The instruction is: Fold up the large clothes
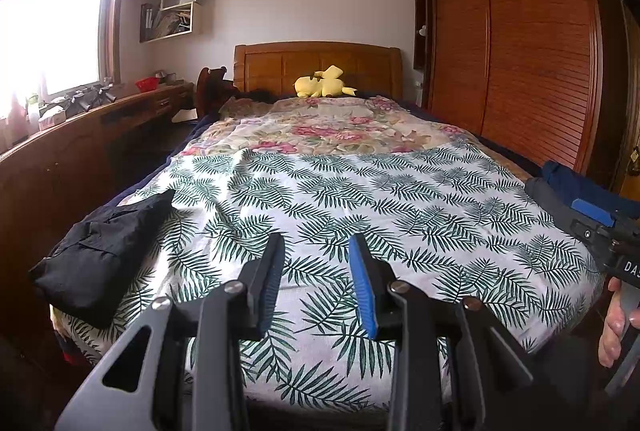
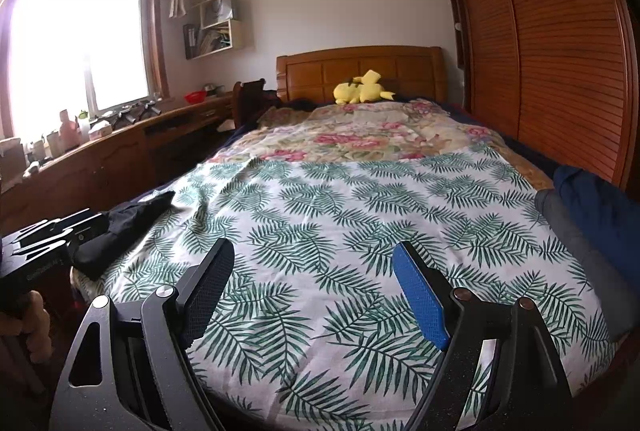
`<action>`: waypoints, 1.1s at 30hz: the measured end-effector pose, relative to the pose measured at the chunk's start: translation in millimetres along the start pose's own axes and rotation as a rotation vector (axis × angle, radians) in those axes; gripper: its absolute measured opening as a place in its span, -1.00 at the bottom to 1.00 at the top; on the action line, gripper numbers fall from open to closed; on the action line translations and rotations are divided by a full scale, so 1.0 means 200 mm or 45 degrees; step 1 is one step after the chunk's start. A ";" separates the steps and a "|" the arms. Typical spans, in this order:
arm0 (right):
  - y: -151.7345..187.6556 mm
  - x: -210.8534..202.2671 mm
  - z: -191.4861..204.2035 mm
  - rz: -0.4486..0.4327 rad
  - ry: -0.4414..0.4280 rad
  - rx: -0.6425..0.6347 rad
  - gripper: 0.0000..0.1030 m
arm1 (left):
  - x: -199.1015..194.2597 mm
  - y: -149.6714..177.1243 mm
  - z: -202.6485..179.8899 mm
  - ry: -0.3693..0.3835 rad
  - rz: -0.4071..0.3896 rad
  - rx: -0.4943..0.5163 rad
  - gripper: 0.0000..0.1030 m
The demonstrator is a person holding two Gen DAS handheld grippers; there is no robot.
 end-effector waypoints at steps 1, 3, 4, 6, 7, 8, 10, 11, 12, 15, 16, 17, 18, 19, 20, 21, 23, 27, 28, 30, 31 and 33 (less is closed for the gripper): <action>0.00 0.00 0.00 0.002 0.000 0.000 0.62 | 0.00 0.00 0.00 0.002 -0.002 -0.001 -0.37; 0.00 0.00 0.00 0.002 0.001 0.000 0.62 | -0.01 0.00 0.00 0.004 -0.004 0.001 -0.37; 0.00 0.00 0.00 0.002 0.000 0.000 0.62 | -0.01 0.00 0.00 0.005 -0.005 0.001 -0.37; 0.00 0.00 0.00 0.002 0.000 0.000 0.62 | -0.02 0.00 0.00 0.009 -0.009 0.002 -0.37; 0.00 0.00 0.00 0.001 -0.001 0.001 0.62 | -0.02 0.00 -0.01 0.006 -0.010 0.004 -0.37; 0.00 0.00 0.00 0.001 0.000 0.001 0.62 | -0.02 0.00 -0.01 0.005 -0.012 0.005 -0.37; 0.00 0.00 0.00 0.002 -0.001 0.001 0.62 | -0.03 0.00 -0.01 0.006 -0.014 0.005 -0.37; 0.00 0.00 0.00 0.002 0.000 0.000 0.62 | -0.03 0.00 -0.01 0.007 -0.015 0.004 -0.37; 0.00 0.00 0.00 0.001 0.000 0.000 0.62 | -0.03 0.00 0.00 0.006 -0.014 0.005 -0.37; 0.00 0.00 0.00 0.002 -0.001 0.001 0.62 | -0.03 0.00 0.00 0.005 -0.013 0.006 -0.37; 0.00 0.00 0.00 0.002 0.000 0.001 0.62 | -0.03 0.00 0.00 0.006 -0.012 0.004 -0.37; 0.00 0.00 0.00 0.002 -0.001 0.002 0.62 | -0.03 0.00 0.00 0.006 -0.011 0.004 -0.37; 0.00 0.00 0.00 0.003 -0.002 0.001 0.62 | -0.03 0.00 0.00 0.006 -0.010 0.004 -0.37; 0.00 0.00 0.00 0.002 -0.001 0.000 0.62 | -0.03 0.00 0.00 0.006 -0.009 0.004 -0.37; 0.00 0.00 0.00 0.003 -0.001 0.001 0.62 | -0.03 0.00 0.00 0.006 -0.010 0.004 -0.37; 0.00 0.00 0.00 0.002 -0.001 0.001 0.62 | -0.03 0.00 0.00 0.007 -0.010 0.003 -0.37; 0.00 0.00 0.00 0.002 0.001 0.000 0.62 | -0.03 0.00 0.00 0.007 -0.011 0.003 -0.37; 0.00 0.00 0.00 0.002 0.000 0.000 0.62 | -0.03 0.00 0.00 0.009 -0.010 0.003 -0.37; 0.00 0.00 0.00 0.001 0.001 0.000 0.62 | -0.03 0.00 0.00 0.010 -0.010 0.005 -0.37; 0.00 0.00 0.00 0.001 0.001 0.002 0.62 | -0.03 0.00 0.00 0.008 -0.010 0.008 -0.37; 0.00 0.00 0.00 0.000 0.001 0.002 0.62 | -0.03 0.00 0.00 0.009 -0.011 0.007 -0.37; 0.00 0.00 -0.01 0.001 0.001 0.003 0.62 | -0.03 0.00 0.00 0.009 -0.009 0.006 -0.37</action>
Point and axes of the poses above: each gripper's, at about its wrist camera, not at the fingertips, and x roughly the way its jaws point, z to its left, y to its underside, the point moved 2 cm from there along x, roughly the way its jaws point, and after that the axes turned 3 degrees about -z, right-handed, at the moved point
